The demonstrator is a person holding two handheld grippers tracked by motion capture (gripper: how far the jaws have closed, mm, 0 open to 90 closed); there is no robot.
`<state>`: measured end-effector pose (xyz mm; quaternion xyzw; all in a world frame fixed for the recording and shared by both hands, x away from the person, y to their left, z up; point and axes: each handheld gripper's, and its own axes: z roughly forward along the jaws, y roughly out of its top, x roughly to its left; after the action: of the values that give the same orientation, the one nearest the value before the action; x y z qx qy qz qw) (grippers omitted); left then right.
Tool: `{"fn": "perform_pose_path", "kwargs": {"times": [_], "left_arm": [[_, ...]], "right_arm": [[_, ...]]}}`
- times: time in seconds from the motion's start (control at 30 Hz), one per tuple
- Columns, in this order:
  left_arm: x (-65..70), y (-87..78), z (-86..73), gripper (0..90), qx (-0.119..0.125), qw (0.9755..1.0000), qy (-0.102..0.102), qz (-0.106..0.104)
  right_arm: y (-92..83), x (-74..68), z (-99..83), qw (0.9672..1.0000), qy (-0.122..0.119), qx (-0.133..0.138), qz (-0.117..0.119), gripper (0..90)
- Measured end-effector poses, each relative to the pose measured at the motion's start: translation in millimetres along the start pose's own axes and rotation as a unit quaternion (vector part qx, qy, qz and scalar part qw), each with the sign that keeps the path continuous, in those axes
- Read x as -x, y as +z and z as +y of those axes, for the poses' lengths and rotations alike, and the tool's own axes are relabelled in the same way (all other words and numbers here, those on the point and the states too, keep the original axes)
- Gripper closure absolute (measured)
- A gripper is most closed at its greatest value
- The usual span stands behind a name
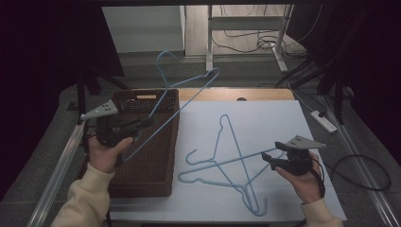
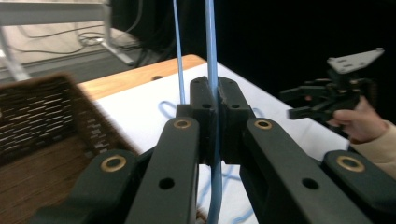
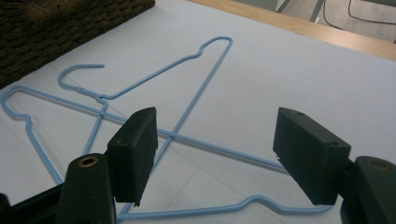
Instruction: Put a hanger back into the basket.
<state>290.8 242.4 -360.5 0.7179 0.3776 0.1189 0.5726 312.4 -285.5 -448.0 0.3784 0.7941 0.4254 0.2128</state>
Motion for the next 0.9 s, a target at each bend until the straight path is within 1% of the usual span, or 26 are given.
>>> {"fn": "perform_pose_path", "kwargs": {"times": [0.17, 0.2, 0.23, 0.33, 0.4, 0.47, 0.5, 0.53, 0.57, 0.63, 0.73, 0.8, 0.9], "left_arm": [[-23.6, -18.5, -11.5, 86.5, -0.002, 0.9996, 0.001, 0.027], [-33.1, -25.1, -15.9, 86.5, -0.004, 0.9994, -0.001, 0.035], [-38.3, -28.6, -18.3, 86.5, -0.005, 0.9992, -0.002, 0.041], [-51.7, -36.4, -25.6, 86.5, -0.015, 0.9983, -0.006, 0.056], [-58.4, -40.1, -30.1, 86.5, -0.02, 0.9977, -0.005, 0.064], [-63.7, -42.7, -34.5, 86.5, -0.025, 0.9974, -0.009, 0.067], [-63.7, -42.7, -34.5, 86.5, -0.025, 0.9974, -0.009, 0.067], [-67.9, -45.0, -38.6, 86.5, -0.03, 0.9974, -0.005, 0.066], [-67.9, -45.0, -38.6, 86.5, -0.03, 0.9974, -0.005, 0.066], [-72.6, -48.9, -44.3, 86.5, -0.035, 0.9974, -0.001, 0.063], [-76.0, -52.0, -48.0, 86.5, -0.039, 0.9974, -0.002, 0.061], [-79.9, -54.0, -52.3, 86.5, -0.049, 0.9966, -0.006, 0.067], [-83.2, -53.6, -56.9, 86.5, -0.057, 0.996, -0.008, 0.069]], "right_arm": [[1.5, 0.3, -0.9, 1.0, 0.0, -0.007, 0.002, 30.7], [2.4, 0.3, -1.2, 1.0, -0.001, -0.008, 0.003, 30.5], [2.8, 0.4, -1.4, 0.9999, -0.001, -0.01, 0.004, 30.4], [3.6, 0.8, -2.0, 0.9999, 0.001, -0.013, 0.003, 30.3], [4.4, 0.7, -1.6, 0.9999, 0.003, -0.014, 0.004, 30.3], [5.5, 0.0, -1.2, 0.9998, 0.002, -0.018, 0.002, 30.3], [5.5, 0.0, -1.2, 0.9998, 0.002, -0.018, 0.002, 30.3], [6.6, -0.4, -1.6, 0.9998, 0.003, -0.022, 0.001, 30.3], [6.9, -0.1, -1.8, 0.9997, 0.004, -0.025, 0.0, 30.3], [7.0, 1.0, -2.3, 0.9996, 0.01, -0.028, -0.001, 30.3], [6.5, 2.3, -2.4, 0.9995, 0.016, -0.027, -0.002, 30.3], [6.0, 2.8, -2.6, 0.9995, 0.019, -0.027, -0.003, 30.2], [6.5, 2.7, -2.6, 0.9994, 0.02, -0.028, -0.003, 30.2]]}}
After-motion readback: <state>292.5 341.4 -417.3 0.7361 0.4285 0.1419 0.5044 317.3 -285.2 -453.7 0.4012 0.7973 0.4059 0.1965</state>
